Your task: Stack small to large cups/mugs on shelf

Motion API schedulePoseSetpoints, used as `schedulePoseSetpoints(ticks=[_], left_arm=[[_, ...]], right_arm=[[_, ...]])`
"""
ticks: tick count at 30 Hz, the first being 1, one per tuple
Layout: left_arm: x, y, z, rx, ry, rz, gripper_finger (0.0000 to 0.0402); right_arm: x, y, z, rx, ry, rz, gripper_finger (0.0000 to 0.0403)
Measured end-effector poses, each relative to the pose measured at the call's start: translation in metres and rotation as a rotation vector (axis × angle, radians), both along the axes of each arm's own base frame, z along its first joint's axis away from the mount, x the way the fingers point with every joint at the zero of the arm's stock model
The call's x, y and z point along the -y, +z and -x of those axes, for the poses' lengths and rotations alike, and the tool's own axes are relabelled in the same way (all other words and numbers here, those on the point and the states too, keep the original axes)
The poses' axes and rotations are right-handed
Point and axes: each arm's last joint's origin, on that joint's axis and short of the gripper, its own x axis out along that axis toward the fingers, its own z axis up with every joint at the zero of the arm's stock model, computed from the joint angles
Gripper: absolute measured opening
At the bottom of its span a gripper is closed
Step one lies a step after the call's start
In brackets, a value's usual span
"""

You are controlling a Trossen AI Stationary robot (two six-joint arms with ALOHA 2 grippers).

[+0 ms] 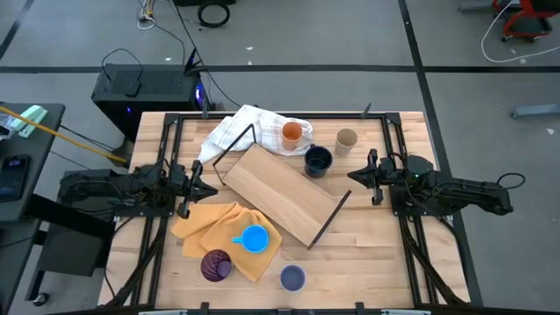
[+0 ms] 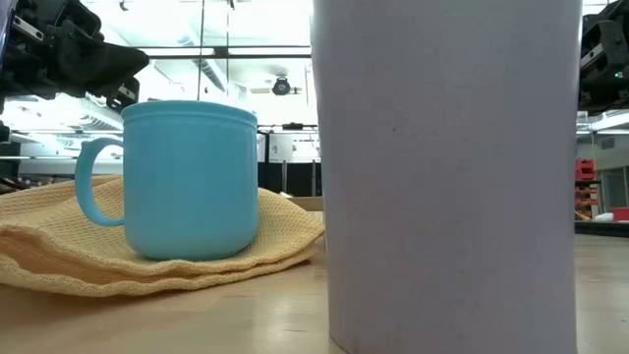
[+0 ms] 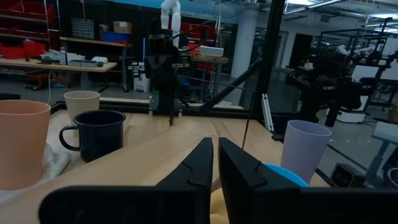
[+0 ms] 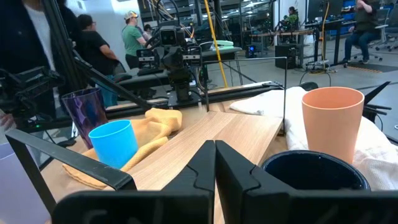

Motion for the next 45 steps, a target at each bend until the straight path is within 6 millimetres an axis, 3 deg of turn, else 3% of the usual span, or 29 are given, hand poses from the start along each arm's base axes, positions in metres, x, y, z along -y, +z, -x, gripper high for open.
schedulePoseSetpoints(ticks=[34,45], left_arm=[[0.0,0.0,0.0,0.0,0.0,0.0,0.0023],[0.0,0.0,0.0,0.0,0.0,0.0,0.0036]], right_arm=[[0.0,0.0,0.0,0.0,0.0,0.0,0.0016],[0.0,0.0,0.0,0.0,0.0,0.0,0.0016]])
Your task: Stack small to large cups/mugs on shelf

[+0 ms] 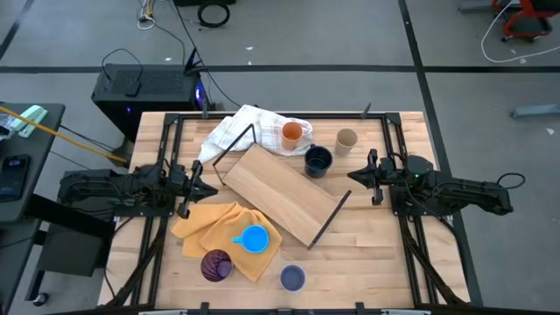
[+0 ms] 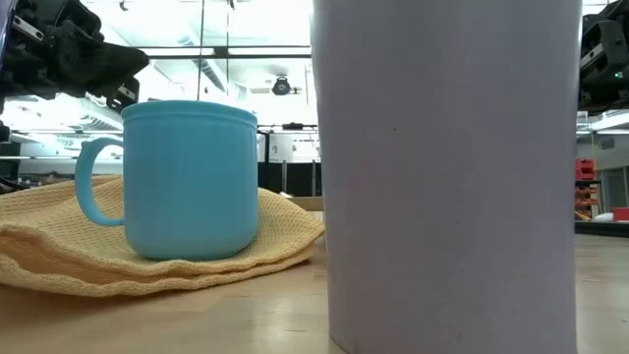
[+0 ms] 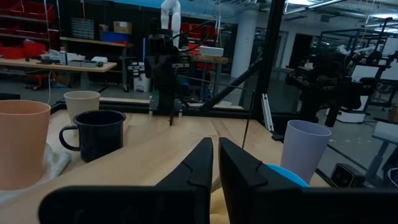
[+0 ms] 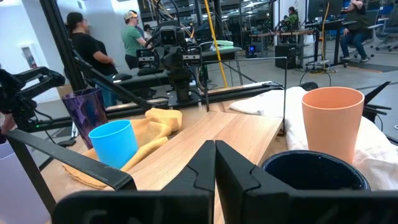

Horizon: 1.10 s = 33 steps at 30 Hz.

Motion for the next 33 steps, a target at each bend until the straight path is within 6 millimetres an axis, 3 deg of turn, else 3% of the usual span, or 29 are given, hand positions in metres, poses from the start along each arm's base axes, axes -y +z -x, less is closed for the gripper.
schedulePoseSetpoints(ticks=[33], left_arm=[[0.0,-0.0001,0.0,-0.001,0.0,0.0,0.0025]], right_arm=[[0.0,0.0,0.0,0.0,0.0,0.0,0.0016]])
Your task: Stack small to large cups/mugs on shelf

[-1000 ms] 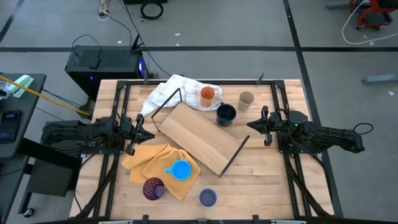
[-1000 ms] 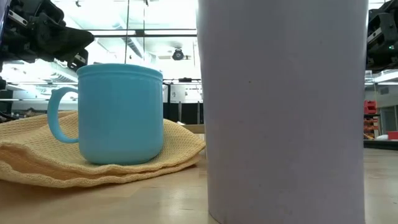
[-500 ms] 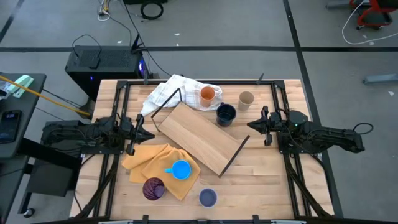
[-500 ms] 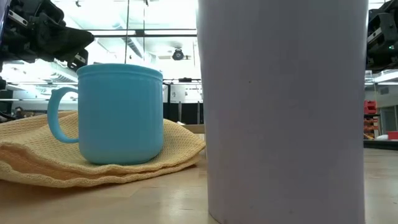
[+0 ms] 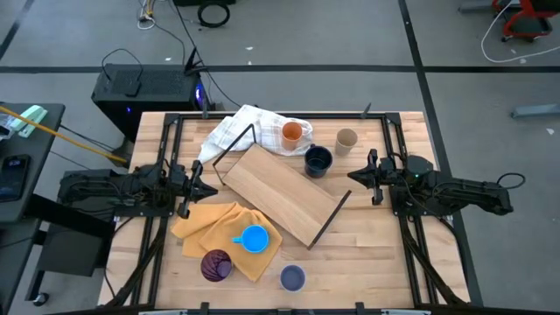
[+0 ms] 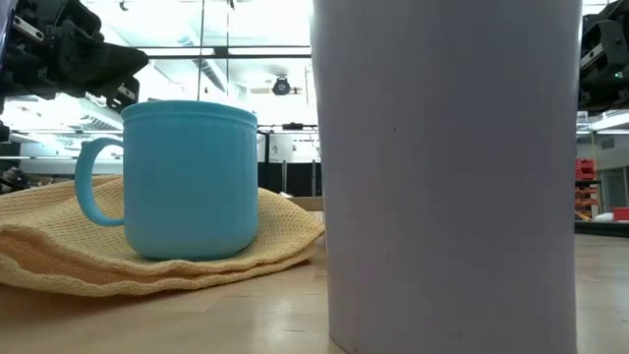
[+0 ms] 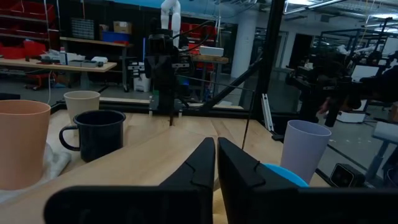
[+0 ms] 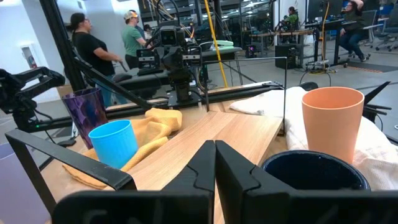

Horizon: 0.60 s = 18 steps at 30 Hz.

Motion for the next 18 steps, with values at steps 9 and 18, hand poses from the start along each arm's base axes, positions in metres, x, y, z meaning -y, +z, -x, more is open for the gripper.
schedulePoseSetpoints(ticks=[9,18], left_arm=[[0.0,0.0,0.0,0.0,0.0,0.0,0.0036],[0.0,0.0,0.0,0.0,0.0,0.0,0.0026]], right_arm=[[0.0,0.0002,0.0,0.001,0.0,0.0,0.0016],[0.0,0.0,0.0,0.0,0.0,0.0,0.0016]])
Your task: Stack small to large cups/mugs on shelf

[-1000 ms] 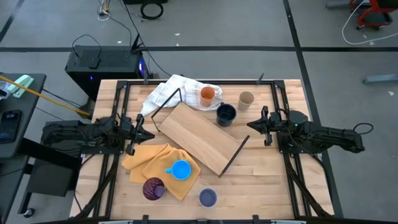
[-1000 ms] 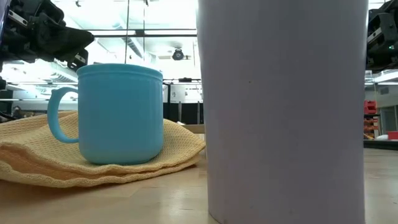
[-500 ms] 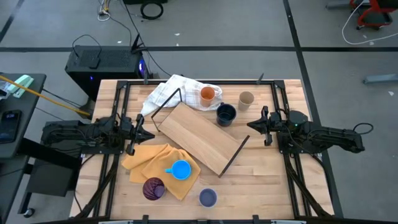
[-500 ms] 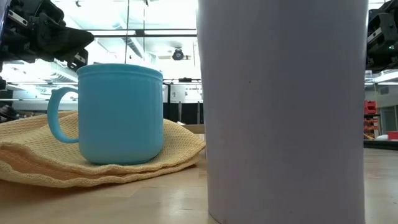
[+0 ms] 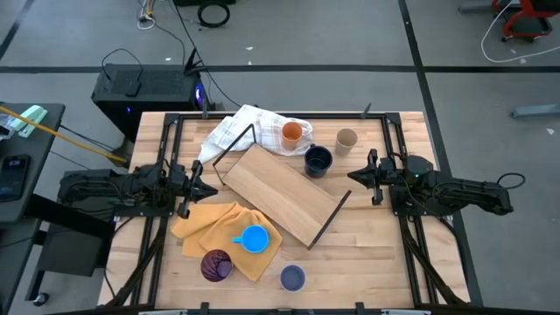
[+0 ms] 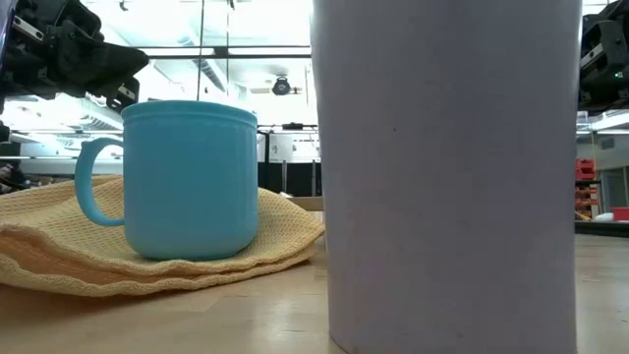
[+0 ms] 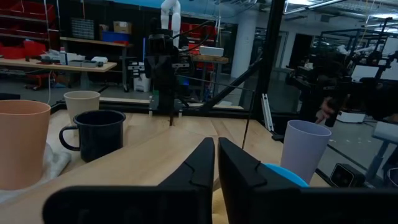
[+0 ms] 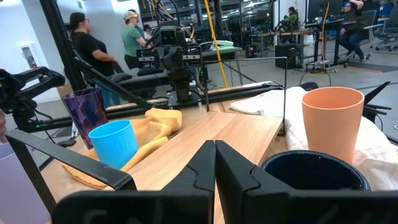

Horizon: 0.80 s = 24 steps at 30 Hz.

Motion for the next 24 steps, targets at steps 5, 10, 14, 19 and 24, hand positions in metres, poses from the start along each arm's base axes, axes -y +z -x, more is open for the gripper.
schedulePoseSetpoints(ticks=[5,10,14,19,24], left_arm=[[0.0,0.0,0.0,0.002,0.0,-0.001,0.0029],[0.0,0.0,0.0,0.001,0.001,-0.001,0.0036],[0.0,0.0,0.0,0.001,0.001,-0.001,0.0033],[0.0,0.0,0.0,0.001,0.0,-0.001,0.0025],[0.0,0.0,0.0,0.005,0.0,0.001,0.0025]], right_arm=[[0.0,0.0,0.0,0.0,0.0,0.0,0.0016],[0.0,0.0,0.0,0.001,0.0,-0.014,0.0016],[0.0,0.0,0.0,0.005,0.0,-0.014,0.0016],[0.0,0.008,0.0,0.078,-0.003,0.068,0.0016],[0.0,0.028,0.004,0.28,-0.037,0.018,0.0016]])
